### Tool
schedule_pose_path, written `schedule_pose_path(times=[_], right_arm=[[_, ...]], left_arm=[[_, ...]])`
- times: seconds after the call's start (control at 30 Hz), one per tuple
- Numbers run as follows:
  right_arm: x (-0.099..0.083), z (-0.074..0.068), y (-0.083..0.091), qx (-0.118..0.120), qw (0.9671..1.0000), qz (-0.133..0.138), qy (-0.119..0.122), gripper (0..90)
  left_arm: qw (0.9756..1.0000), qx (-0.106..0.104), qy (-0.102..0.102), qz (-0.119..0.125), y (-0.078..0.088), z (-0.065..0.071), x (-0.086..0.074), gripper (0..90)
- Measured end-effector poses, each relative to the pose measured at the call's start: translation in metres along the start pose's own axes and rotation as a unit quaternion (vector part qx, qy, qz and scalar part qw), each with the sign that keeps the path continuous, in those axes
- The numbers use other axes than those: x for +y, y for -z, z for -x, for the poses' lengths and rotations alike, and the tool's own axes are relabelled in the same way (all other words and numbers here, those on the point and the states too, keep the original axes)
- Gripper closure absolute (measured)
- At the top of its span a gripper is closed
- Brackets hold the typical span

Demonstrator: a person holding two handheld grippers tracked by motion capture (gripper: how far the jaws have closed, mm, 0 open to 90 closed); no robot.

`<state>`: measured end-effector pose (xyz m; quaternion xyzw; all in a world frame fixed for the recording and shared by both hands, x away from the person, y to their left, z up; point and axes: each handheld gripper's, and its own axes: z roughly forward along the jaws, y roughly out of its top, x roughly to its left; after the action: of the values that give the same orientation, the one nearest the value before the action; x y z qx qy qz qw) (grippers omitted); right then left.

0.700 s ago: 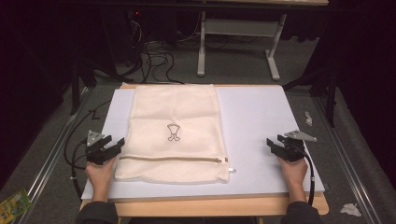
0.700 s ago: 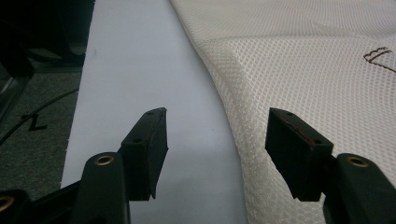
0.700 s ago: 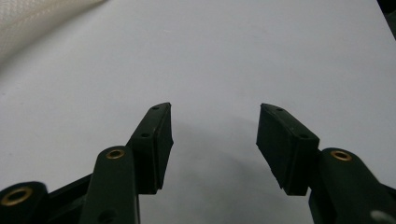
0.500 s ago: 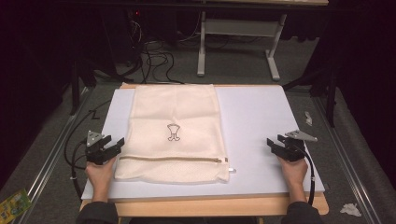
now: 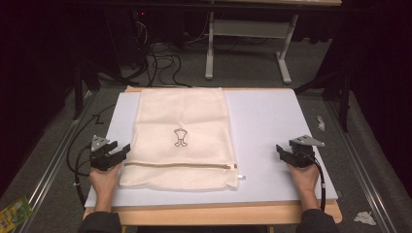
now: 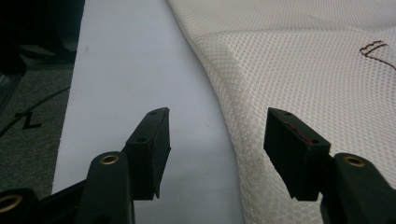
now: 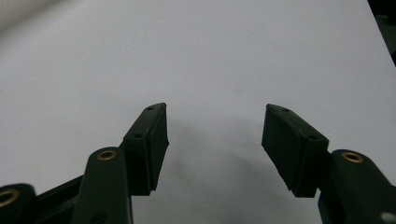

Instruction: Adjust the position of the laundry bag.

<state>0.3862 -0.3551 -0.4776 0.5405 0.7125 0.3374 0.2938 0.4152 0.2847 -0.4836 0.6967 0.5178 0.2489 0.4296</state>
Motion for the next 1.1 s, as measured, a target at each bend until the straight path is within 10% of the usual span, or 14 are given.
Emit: schedule_pose_path(times=[0.57,1.1], right_arm=[[0.008,0.005,0.002,0.021,0.9994,0.006,-0.027,45.9],[0.028,-0.025,0.002,0.084,0.9962,0.000,-0.025,51.0]], left_arm=[[0.9994,-0.018,0.026,-0.013,-0.003,-0.002,0.007,34.1],[0.9983,-0.040,0.008,-0.041,-0.001,0.019,0.021,32.4]])
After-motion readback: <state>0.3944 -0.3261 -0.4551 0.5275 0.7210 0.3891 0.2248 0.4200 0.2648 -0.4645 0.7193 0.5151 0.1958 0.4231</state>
